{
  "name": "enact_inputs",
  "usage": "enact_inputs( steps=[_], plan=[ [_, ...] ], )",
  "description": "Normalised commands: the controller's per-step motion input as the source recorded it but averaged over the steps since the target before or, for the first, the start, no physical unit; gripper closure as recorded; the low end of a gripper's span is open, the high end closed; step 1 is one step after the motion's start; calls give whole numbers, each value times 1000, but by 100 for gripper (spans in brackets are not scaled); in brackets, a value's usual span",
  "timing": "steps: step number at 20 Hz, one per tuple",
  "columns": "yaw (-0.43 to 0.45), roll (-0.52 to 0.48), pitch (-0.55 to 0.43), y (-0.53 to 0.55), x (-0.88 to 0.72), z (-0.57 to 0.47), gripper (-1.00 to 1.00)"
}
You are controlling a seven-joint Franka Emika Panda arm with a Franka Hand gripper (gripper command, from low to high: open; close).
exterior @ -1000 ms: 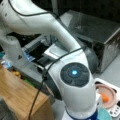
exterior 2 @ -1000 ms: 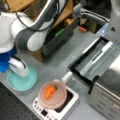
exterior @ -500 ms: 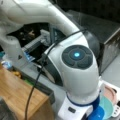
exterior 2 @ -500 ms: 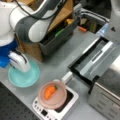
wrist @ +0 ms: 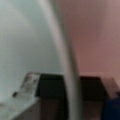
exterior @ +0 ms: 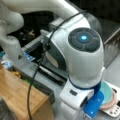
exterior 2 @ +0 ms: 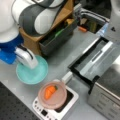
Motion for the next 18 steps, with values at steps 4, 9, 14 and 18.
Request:
enact_inputs(
  steps=[4, 9, 14, 18],
  plan=[
    [-93, -181, -148, 422, -789, -118, 100],
    [-78, -184, -234, 397, -833, -151, 100],
    [-59, -180, -299, 330, -726, -150, 100],
    [-46, -183, -308, 276, -640, -138, 100]
  ],
)
